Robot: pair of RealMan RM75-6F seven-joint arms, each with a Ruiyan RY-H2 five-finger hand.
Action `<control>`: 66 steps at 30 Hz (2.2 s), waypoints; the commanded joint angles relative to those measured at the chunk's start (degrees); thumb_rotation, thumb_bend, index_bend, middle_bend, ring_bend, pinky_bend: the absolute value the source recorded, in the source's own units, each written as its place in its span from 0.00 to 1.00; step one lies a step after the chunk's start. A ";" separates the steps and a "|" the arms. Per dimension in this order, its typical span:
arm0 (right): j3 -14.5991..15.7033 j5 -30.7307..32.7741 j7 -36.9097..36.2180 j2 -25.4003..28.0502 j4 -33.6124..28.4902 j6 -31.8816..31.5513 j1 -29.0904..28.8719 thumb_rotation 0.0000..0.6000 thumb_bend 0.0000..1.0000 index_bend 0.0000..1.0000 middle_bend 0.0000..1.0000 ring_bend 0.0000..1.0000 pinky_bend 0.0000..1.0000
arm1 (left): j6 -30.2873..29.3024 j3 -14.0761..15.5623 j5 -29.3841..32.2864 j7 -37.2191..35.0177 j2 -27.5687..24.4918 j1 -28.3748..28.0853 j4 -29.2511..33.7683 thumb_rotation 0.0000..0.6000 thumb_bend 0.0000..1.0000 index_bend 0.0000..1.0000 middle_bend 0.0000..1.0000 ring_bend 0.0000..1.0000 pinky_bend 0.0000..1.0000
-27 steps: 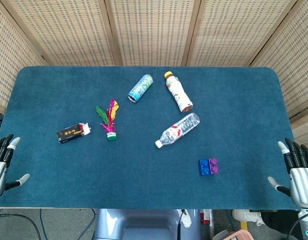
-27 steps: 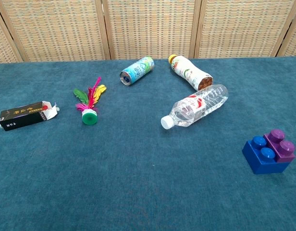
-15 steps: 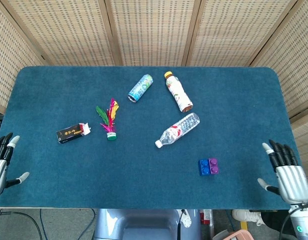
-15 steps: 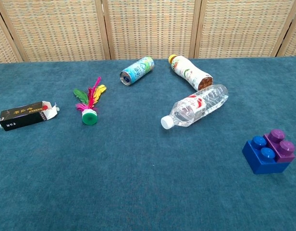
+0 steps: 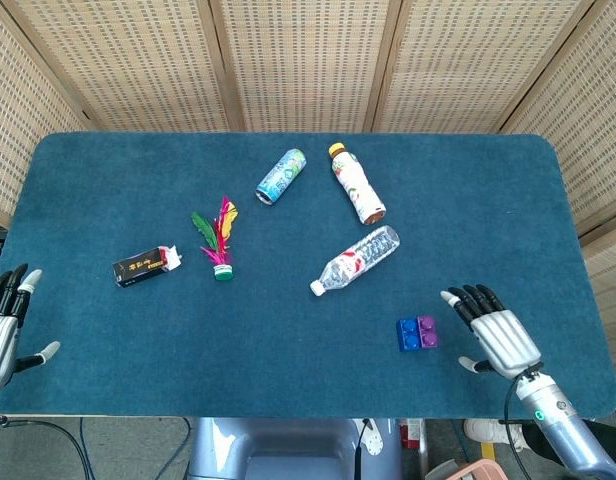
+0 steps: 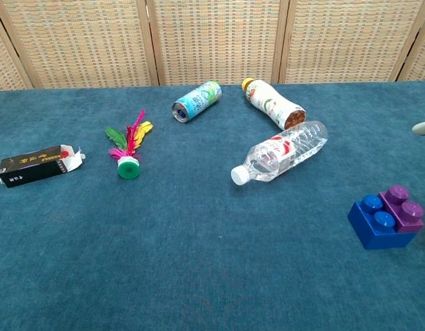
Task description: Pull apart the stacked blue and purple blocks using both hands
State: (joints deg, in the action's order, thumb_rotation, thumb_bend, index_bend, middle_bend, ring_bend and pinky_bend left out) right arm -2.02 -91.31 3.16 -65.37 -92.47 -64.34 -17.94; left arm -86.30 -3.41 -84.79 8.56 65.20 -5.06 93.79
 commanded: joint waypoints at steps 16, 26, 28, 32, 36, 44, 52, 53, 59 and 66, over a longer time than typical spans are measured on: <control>-1.31 8.47 9.59 -7.56 1.34 7.65 -5.45 1.00 0.00 0.18 0.22 0.10 0.00 | 1.22 -0.13 1.03 0.55 0.47 -0.55 -0.65 1.00 0.00 0.00 0.00 0.00 0.00; -1.73 11.67 9.99 -11.17 4.97 8.76 -7.05 1.00 0.04 0.35 0.42 0.31 0.04 | 2.05 -0.38 1.92 1.03 0.80 -1.01 -1.01 1.00 0.00 0.00 0.00 0.00 0.00; -1.71 11.48 9.46 -11.84 5.73 8.30 -7.11 1.00 0.07 0.41 0.48 0.36 0.06 | 2.09 -0.39 2.02 1.06 0.83 -1.02 -1.04 1.00 0.00 0.00 0.00 0.00 0.00; -1.79 9.83 7.01 -12.89 6.81 5.72 -6.82 1.00 0.14 0.47 0.56 0.43 0.11 | 2.13 -0.44 2.22 1.11 0.89 -1.06 -1.10 1.00 0.00 0.00 0.00 0.00 0.00; -1.79 7.88 4.76 -12.29 6.55 3.66 -6.77 1.00 0.16 0.48 0.56 0.43 0.11 | 2.36 -0.39 2.31 1.32 0.99 -1.17 -1.15 1.00 0.00 0.00 0.00 0.00 0.00; -4.31 4.71 -4.18 -10.20 2.90 0.73 -8.44 1.00 0.16 0.48 0.56 0.43 0.11 | 3.39 -0.39 1.50 0.80 0.97 -2.16 -0.48 1.00 0.00 0.00 0.00 0.00 0.00; -8.49 6.73 -7.40 -10.81 -0.66 3.92 -13.33 1.00 0.16 0.48 0.56 0.43 0.13 | 9.33 -2.65 0.80 -1.62 -0.55 -7.58 1.90 1.00 0.00 0.00 0.00 0.00 0.00; -9.45 7.51 -7.12 -11.58 -1.14 4.79 -14.47 1.00 0.16 0.48 0.56 0.43 0.13 | 10.74 -3.23 0.23 -2.14 -0.70 -9.08 2.70 1.00 0.00 0.00 0.00 0.00 0.00; -13.98 15.25 -5.25 -16.54 -1.14 8.93 -19.50 1.00 0.16 0.48 0.56 0.43 0.13 | 19.25 -5.88 0.70 -4.17 -1.03 -16.46 6.25 1.00 0.00 0.00 0.00 0.00 0.00; -18.15 26.35 -1.86 -22.43 -1.00 9.70 -23.25 1.00 0.17 0.48 0.56 0.43 0.13 | 28.35 -8.81 5.83 -3.93 1.17 -24.19 8.90 1.00 0.00 0.00 0.00 0.00 0.00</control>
State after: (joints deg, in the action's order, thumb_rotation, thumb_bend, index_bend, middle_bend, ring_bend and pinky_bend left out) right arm -18.45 -68.23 -0.56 -85.60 -93.46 -55.07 -39.56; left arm -60.45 -10.96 -81.17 4.37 65.52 -27.00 101.36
